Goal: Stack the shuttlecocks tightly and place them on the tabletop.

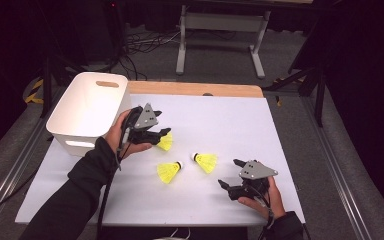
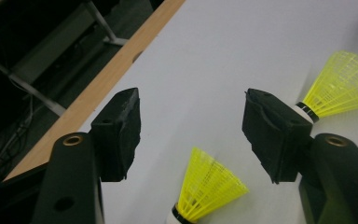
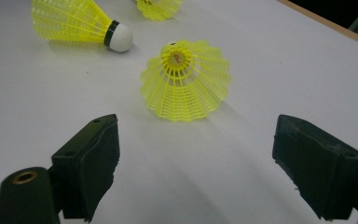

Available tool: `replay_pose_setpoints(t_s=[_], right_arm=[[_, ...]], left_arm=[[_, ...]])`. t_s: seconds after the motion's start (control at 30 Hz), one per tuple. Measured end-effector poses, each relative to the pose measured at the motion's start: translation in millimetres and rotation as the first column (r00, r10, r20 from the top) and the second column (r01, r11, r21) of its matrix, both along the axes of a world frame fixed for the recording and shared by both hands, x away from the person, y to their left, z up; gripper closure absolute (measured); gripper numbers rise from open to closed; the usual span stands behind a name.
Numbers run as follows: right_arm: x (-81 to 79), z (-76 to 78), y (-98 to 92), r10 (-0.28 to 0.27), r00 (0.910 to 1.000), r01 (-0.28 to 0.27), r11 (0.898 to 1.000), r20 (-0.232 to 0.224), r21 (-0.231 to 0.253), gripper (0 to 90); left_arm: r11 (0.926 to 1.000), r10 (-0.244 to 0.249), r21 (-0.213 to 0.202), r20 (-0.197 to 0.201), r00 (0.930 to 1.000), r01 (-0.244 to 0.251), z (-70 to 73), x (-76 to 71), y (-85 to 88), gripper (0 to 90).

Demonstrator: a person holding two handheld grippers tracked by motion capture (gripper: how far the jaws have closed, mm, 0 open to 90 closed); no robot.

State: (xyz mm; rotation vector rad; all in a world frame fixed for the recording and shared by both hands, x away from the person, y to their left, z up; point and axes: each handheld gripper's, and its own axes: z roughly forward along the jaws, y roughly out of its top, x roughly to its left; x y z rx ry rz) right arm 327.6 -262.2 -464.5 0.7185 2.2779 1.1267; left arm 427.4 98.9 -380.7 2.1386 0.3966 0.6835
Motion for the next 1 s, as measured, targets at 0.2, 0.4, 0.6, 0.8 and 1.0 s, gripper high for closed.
replay_pose_setpoints(t_s=[0.2,0.4,0.6,0.8,1.0], right_arm=[[-0.8,2.3,-0.6,-0.014,0.9998,0.014,1.000,0.015,0.004,15.9],[-1.9,4.6,-0.4,-0.029,0.9991,0.029,1.000,0.030,0.008,15.9],[-2.9,6.7,-1.4,-0.041,0.9983,0.041,0.999,0.042,0.018,16.0],[-4.0,8.8,-1.6,-0.054,0.9966,0.053,0.998,0.062,0.024,16.0],[-5.6,11.2,-1.7,-0.064,0.9943,0.062,0.998,0.084,0.033,16.0]], left_arm=[[0.9987,-0.018,-0.048,0.026,0.9995,0.019,-5.0,-20.7,19.6,31.7],[0.9978,-0.029,-0.059,0.054,0.9981,0.032,-12.7,-33.8,32.6,25.7],[0.9960,-0.044,-0.073,0.091,0.9949,0.051,-20.5,-48.2,42.8,23.0],[0.9954,-0.060,-0.067,0.124,0.9904,0.069,-27.4,-59.9,48.6,21.0],[0.9940,-0.072,-0.072,0.131,0.9888,0.082,-37.1,-68.2,55.1,19.7]])
